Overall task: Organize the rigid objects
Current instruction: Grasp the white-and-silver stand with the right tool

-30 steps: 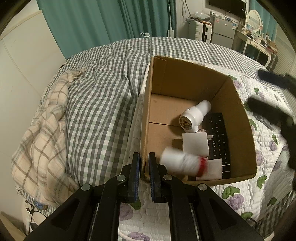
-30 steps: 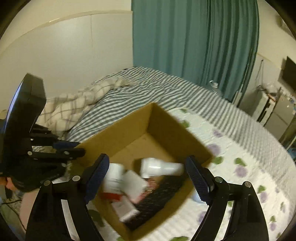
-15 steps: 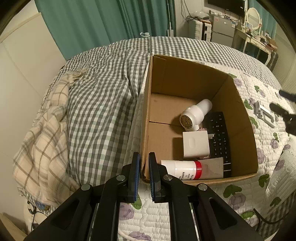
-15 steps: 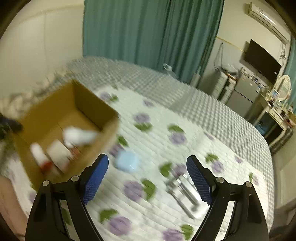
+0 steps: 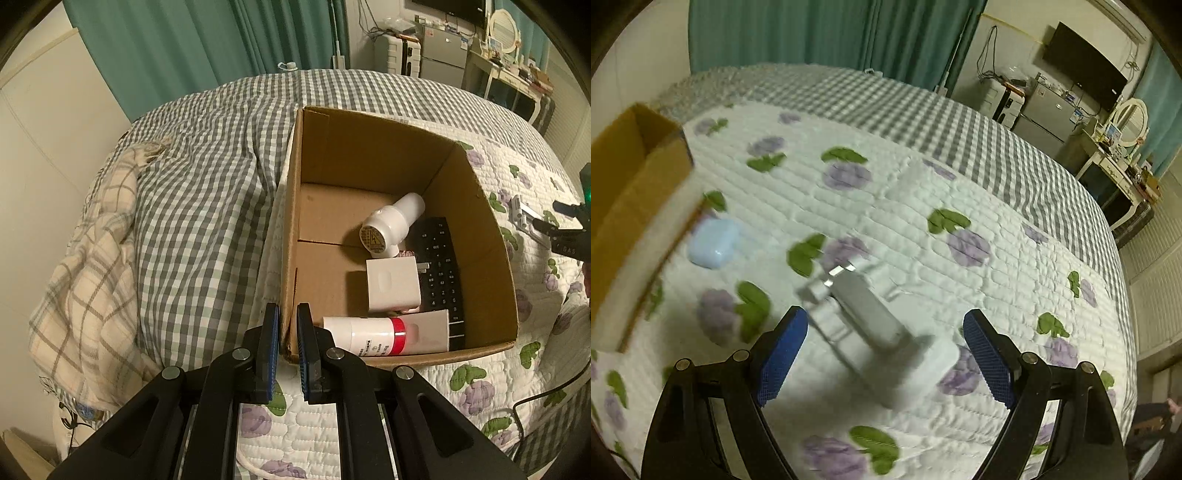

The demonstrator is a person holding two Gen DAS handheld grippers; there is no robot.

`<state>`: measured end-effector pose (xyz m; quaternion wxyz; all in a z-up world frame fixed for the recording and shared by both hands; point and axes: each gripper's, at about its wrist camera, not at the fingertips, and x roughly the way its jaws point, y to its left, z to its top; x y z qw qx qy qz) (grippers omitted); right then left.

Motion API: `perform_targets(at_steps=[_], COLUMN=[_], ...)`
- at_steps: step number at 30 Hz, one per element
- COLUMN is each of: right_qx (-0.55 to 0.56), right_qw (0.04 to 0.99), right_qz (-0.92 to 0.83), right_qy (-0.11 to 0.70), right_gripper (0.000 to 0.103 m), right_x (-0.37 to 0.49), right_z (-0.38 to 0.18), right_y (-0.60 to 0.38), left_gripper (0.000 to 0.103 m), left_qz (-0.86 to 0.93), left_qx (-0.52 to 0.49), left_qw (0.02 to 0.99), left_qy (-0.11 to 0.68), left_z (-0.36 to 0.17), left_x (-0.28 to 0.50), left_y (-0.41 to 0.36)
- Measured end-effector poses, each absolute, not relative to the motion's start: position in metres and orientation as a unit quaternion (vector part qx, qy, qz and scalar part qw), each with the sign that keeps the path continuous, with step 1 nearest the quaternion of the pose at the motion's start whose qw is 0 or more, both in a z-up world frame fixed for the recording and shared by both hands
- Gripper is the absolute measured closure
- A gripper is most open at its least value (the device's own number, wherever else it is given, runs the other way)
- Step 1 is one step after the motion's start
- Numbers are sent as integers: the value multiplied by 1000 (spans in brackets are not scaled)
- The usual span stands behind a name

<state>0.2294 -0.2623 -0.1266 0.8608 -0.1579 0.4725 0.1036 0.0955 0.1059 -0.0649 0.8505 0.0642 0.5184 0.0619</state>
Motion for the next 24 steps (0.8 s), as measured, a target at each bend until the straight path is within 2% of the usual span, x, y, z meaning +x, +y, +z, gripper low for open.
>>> perform_targets(at_steps=[11,16,19,20,24], right_qx=[-212,-256,-272,-279,-262], right_qw=[827,823,825,828,843], right_qz=[111,101,106,107,87], right_qy=[509,497,483,474,462], right_gripper=[16,17,29,46,53], right_x=[242,239,234,231,230], right_z=[-162,-170,-167,-164,-153], right_y=[-250,-241,-236,-234,-246], left_gripper=[94,94,94,94,94], left_qz=[61,62,62,62,62], left_qx=[65,66,66,65,62], left_qw=[850,850,850,850,850], left_qy=[518,519,519,519,520], left_z=[-64,-66,-67,-67,-67], left_x=[96,97,97,97,97], left_y=[106,106,104,104,103])
